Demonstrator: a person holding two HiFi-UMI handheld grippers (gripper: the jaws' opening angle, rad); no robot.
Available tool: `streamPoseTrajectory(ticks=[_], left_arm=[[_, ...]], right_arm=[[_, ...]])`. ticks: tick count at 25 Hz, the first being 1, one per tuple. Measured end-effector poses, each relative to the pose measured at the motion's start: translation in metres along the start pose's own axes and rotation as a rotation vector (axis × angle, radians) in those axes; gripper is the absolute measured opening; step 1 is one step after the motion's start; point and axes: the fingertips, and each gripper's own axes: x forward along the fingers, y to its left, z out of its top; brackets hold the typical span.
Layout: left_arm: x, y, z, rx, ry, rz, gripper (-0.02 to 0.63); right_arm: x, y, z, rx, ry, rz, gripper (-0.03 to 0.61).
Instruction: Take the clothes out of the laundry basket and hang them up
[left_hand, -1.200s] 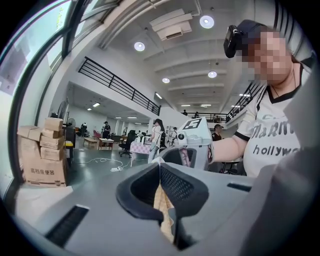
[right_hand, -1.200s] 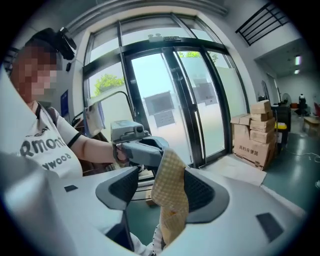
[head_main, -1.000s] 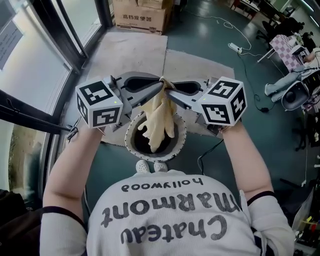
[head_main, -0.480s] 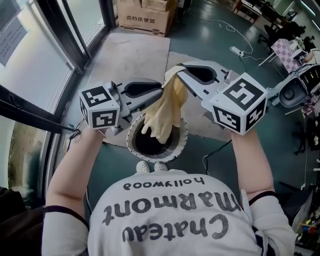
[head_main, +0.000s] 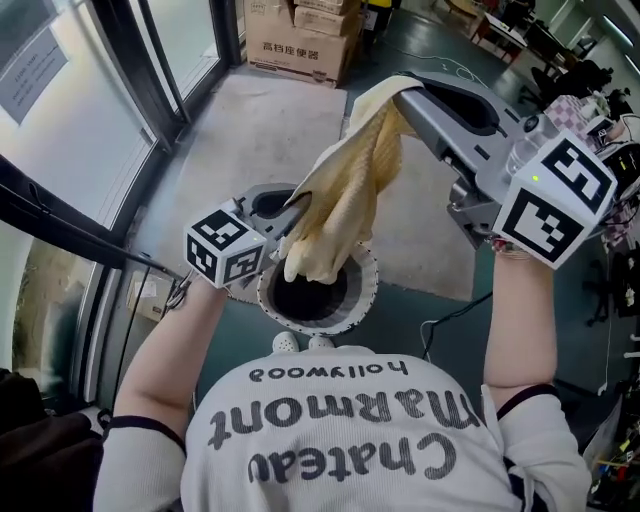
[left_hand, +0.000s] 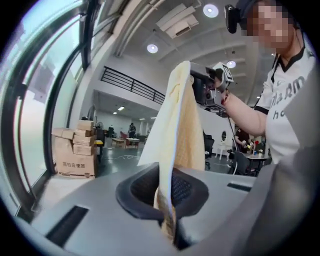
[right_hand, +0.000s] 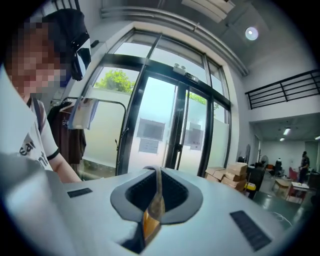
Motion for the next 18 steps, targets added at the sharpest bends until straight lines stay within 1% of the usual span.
streamPoseTrajectory(ticks=[1,4,7,10,13,16,18], left_arm=[[-0.007,0.008,0.004,-0.004,-0.009,0.034,0.014],[-0.047,0.036,0.022,-0.001,-0.029,0.153,0.011],[-0.104,0.058,0.052,0.002,-0.064,0.281,0.011],[-0.150,0.051,0.082,0.029,-0.070,0.384,0.012],[-0.186,0.037,0.106,0.071,-0.067,0.525,0.012],[-0.223,0.018,0.136,0.096,-0.089,0.708,0.012],[-0.242,0.000,0.150,0.105,-0.100,0.815,0.012]], right_arm=[[0.002,-0.004,0.002,-0.005,0.003,-0.017,0.034],[0.013,-0.013,0.005,-0.022,0.008,-0.060,0.034],[0.029,-0.015,0.009,-0.028,-0.011,-0.047,0.034],[0.035,-0.018,0.003,-0.003,-0.012,-0.019,0.034],[0.038,-0.016,-0.006,0.017,-0.012,0.054,0.034],[0.046,-0.005,-0.002,0.036,-0.038,0.184,0.034],[0.049,0.006,0.004,0.044,-0.049,0.273,0.034]])
